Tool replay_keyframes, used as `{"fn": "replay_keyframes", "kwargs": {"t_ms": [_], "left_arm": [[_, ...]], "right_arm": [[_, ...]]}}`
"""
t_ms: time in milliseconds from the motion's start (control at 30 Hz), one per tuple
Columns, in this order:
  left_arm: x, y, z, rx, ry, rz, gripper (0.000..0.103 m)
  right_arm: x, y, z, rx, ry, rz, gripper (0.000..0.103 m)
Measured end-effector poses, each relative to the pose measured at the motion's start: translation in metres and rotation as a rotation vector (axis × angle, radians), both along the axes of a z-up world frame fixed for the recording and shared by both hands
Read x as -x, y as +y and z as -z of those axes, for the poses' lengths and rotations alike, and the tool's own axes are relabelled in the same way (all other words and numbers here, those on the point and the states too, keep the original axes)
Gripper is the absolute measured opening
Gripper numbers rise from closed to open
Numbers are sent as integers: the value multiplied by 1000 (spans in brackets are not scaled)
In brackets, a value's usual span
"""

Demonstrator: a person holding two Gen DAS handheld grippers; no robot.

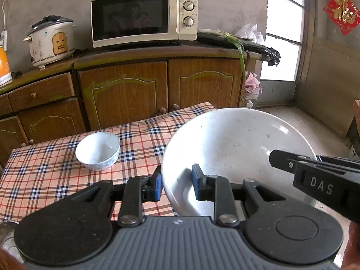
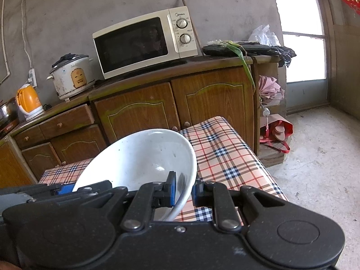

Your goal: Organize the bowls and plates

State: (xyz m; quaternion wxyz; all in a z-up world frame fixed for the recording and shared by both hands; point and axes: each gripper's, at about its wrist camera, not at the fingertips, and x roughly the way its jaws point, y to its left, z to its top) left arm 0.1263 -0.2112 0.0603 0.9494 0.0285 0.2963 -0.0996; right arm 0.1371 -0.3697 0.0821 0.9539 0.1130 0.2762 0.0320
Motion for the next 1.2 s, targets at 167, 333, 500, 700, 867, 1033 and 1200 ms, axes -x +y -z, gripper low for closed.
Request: {"fn": "replay_keyframes", "kwargs": {"t_ms": [167, 333, 500, 700, 867, 1033, 1200], "left_arm": [[4, 2, 1, 4, 3, -5, 26], [6, 3, 3, 0, 9, -3, 26], [8, 3, 3, -9, 4, -3, 26], [9, 3, 4, -10, 5, -5, 26], [10, 4, 5, -16, 5, -8, 26], [11, 7, 7, -17, 11, -11, 26], [12, 9, 8, -17, 14, -14, 26]], "right_arm": [[8, 3, -2, 4, -2, -4, 19], [16, 6, 0, 5, 0, -5, 19], [15, 7, 0, 4, 3, -2, 19], [15, 7, 1, 5, 5, -3, 19], [14, 8, 4, 6, 9, -8, 19], [13, 9, 7, 4, 16, -12, 19], [13, 11, 9, 5, 19, -16, 19]]}}
